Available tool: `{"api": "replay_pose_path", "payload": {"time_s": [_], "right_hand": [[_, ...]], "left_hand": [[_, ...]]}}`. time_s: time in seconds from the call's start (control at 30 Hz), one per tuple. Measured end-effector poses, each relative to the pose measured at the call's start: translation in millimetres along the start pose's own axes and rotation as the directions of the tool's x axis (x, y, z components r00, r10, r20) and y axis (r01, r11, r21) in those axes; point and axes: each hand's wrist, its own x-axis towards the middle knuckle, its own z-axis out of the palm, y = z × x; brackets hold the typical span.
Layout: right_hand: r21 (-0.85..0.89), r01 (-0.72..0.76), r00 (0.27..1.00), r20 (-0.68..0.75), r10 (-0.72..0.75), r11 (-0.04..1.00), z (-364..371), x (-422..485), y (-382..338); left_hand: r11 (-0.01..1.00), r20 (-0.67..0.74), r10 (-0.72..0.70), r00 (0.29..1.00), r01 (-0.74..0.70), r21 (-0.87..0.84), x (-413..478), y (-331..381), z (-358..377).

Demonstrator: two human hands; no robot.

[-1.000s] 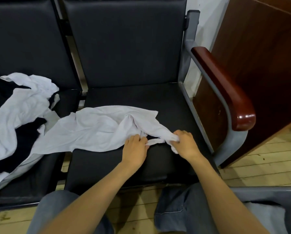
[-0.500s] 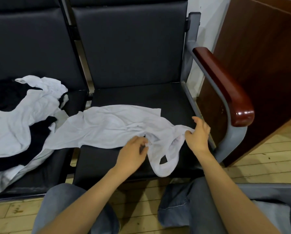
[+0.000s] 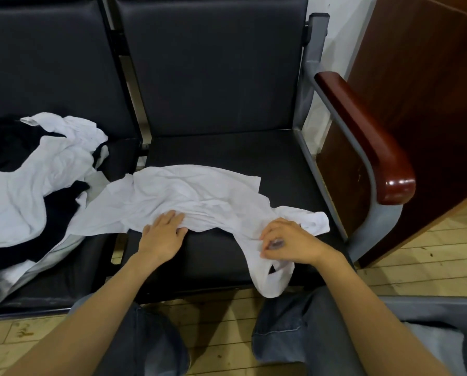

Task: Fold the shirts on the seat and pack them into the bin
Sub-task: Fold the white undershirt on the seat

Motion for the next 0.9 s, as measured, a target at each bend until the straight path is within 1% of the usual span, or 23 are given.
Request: {"api": "replay_pose_path", "payload": {"time_s": [0.07, 0.1, 0.17, 0.2, 0.23, 0.27, 0.33, 0.4, 0.43, 0.47, 0.5, 0.57, 0.6, 0.67, 0.73, 0.77, 0.8, 0.83, 0.87, 0.9], "right_hand": [[0.061, -0.061, 0.998, 0.027, 0.059, 0.996, -1, -3, 0], [0.055, -0.094, 0.996, -0.003, 0.094, 0.994, -2, -3, 0], [-0.021, -0.109, 0.980, -0.172, 0.104, 0.994, -1, 2, -5], [-0.047, -0.083, 0.965, -0.252, 0.068, 0.995, 1, 7, -9], [-0.065, -0.043, 0.955, -0.297, 0.021, 0.997, 4, 12, -16], [-0.081, 0.002, 0.955, -0.295, -0.026, 0.997, 7, 18, -24], [-0.131, 0.046, 0.979, -0.193, -0.071, 0.990, 18, 31, -39], [-0.208, 0.017, 0.997, -0.074, -0.033, 0.978, 31, 45, -52], [-0.226, -0.015, 0.998, -0.060, 0.002, 0.974, 35, 52, -56], [-0.229, -0.048, 0.997, -0.074, 0.032, 0.972, 37, 58, -59], [-0.239, -0.079, 0.993, -0.101, 0.056, 0.968, 37, 63, -59], [-0.340, -0.139, 0.985, -0.144, 0.094, 0.930, 30, 68, -50], [-0.405, -0.179, 0.980, -0.150, 0.128, 0.896, 22, 68, -43], [-0.469, -0.280, 0.960, -0.146, 0.239, 0.838, 5, 66, -26], [-0.435, -0.363, 0.932, -0.165, 0.324, 0.824, -7, 66, -15], [-0.397, -0.367, 0.929, -0.188, 0.317, 0.841, -10, 69, -13], [-0.346, -0.337, 0.935, -0.230, 0.268, 0.876, -10, 74, -13], [-0.284, -0.287, 0.935, -0.293, 0.202, 0.915, -9, 80, -15], [-0.227, -0.253, 0.922, -0.351, 0.163, 0.941, -7, 86, -19], [-0.191, -0.249, 0.908, -0.387, 0.160, 0.950, -6, 92, -22]], "left_hand": [[0.998, -0.021, 0.021, 1.000, -0.022, -0.064, 2, -3, -2], [0.993, -0.068, 0.037, 0.997, -0.044, -0.112, 3, -5, -3], [0.977, -0.181, 0.065, 0.981, -0.100, -0.190, 3, -8, -5], [0.970, -0.207, 0.072, 0.976, -0.117, -0.214, 3, -10, -6], [0.964, -0.213, 0.073, 0.974, -0.124, -0.234, 3, -12, -7], [0.961, -0.200, 0.070, 0.977, -0.120, -0.248, 4, -15, -10], [0.958, -0.138, 0.052, 0.989, -0.089, -0.273, 9, -26, -17], [0.943, -0.048, 0.039, 0.998, -0.052, -0.330, 13, -43, -26], [0.928, -0.020, 0.034, 0.999, -0.039, -0.372, 15, -51, -31], [0.908, -0.029, 0.021, 0.999, -0.031, -0.418, 16, -58, -35], [0.883, -0.071, -0.009, 0.997, -0.026, -0.469, 18, -65, -38], [0.850, -0.195, -0.101, 0.975, -0.017, -0.527, 24, -77, -43], [0.849, -0.224, -0.147, 0.963, 0.006, -0.529, 28, -84, -44], [0.855, -0.204, -0.183, 0.962, 0.054, -0.516, 35, -94, -43], [0.852, -0.139, -0.177, 0.974, 0.080, -0.518, 40, -97, -38], [0.849, -0.131, -0.173, 0.976, 0.081, -0.522, 42, -95, -36], [0.847, -0.162, -0.162, 0.973, 0.053, -0.529, 45, -91, -35], [0.858, -0.228, -0.138, 0.964, 0.002, -0.514, 50, -88, -34], [0.884, -0.291, -0.101, 0.951, -0.048, -0.465, 55, -84, -34], [0.921, -0.330, -0.055, 0.942, -0.081, -0.382, 60, -82, -35]]}}
